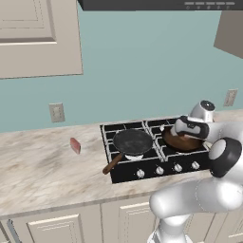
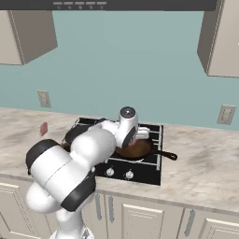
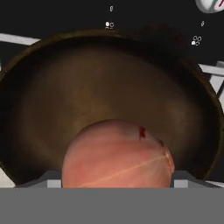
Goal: Place both pans onto different burners. Then place the onion and the steak on different pans.
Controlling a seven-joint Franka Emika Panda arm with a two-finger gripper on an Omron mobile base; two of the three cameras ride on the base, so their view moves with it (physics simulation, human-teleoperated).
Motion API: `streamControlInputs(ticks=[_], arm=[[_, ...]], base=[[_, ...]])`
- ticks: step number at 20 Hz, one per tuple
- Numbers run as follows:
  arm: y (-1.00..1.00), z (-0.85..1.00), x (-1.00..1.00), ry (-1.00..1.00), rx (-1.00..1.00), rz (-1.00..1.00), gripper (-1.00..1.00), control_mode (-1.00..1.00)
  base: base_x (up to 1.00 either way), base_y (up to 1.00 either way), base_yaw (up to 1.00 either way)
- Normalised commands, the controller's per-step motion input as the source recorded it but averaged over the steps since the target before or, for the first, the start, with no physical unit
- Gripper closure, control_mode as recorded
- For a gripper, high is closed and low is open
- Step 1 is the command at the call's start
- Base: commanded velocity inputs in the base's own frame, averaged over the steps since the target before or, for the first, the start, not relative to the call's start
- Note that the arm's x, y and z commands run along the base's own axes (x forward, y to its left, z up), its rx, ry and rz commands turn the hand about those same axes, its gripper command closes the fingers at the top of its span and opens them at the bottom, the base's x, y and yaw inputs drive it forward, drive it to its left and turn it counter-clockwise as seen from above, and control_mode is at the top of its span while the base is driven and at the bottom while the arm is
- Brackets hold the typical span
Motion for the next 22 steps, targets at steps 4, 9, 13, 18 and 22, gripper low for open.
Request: streamControlInputs(ticks=[4,9,13,18,22], arm=[[-0.09,-0.23,0.1,-0.01,0.0,0.0,1.0,-1.0],[-0.03,-0.16,0.07,-0.01,0.0,0.0,1.0,-1.0],[-0.01,-0.15,0.07,-0.01,0.0,0.0,1.0,-1.0],[0.0,-0.15,0.09,-0.02,0.0,0.0,1.0,-1.0],[-0.04,-0.13,0.15,-0.02,0.0,0.0,1.0,-1.0]], base=[[0.0,0.0,0.0],[0.0,0.0,0.0],[0.0,0.0,0.0],[0.0,0.0,0.0],[0.0,0.0,0.0]])
